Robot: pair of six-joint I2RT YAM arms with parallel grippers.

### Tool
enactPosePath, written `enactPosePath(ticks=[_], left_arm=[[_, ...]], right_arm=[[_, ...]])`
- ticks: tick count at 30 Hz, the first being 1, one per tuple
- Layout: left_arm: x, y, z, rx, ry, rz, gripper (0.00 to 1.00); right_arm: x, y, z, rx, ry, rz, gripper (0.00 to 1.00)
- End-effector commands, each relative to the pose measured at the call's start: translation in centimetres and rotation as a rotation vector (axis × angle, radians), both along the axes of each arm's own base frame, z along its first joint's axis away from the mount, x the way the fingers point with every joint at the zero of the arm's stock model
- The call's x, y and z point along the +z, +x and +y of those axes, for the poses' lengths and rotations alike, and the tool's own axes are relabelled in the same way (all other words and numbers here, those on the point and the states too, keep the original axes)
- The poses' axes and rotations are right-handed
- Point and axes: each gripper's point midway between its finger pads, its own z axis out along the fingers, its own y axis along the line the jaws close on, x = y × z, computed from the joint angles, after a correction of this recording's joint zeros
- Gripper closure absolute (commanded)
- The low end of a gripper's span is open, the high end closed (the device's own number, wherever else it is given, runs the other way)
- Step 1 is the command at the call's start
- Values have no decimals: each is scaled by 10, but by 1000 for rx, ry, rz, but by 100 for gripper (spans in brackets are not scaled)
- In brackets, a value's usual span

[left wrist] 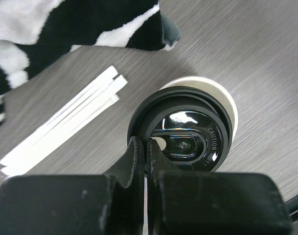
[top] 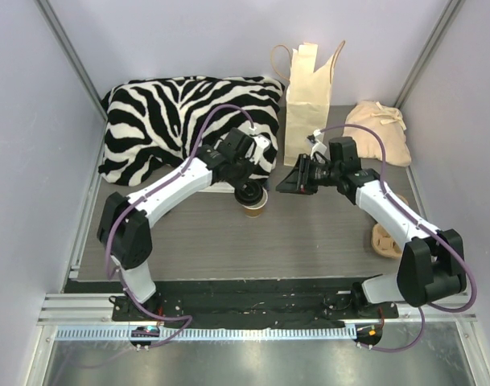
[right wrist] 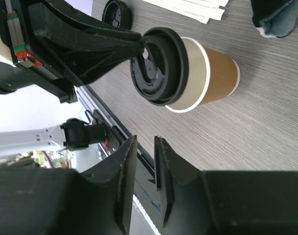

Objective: Pack the takeout coffee

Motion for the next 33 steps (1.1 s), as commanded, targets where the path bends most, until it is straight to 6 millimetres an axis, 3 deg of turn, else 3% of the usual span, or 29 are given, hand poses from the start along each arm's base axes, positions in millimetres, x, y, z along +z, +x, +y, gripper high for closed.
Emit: enactPosePath(ticks=[1,11,21,33], left_arm=[[11,10,-11,83,-85,20,100],[-5,11,-16,106,-92,58,100],[-6,10,-17,106,-93,62,100],[-23,1,-21,79,-90,118,100]], right_arm=[[5,13,4,-46,59,-6,73],[-18,19,10,-79,109,63,75],[-27,17,26,-49,129,76,76],[-35,15,40,-31,130,91,76]])
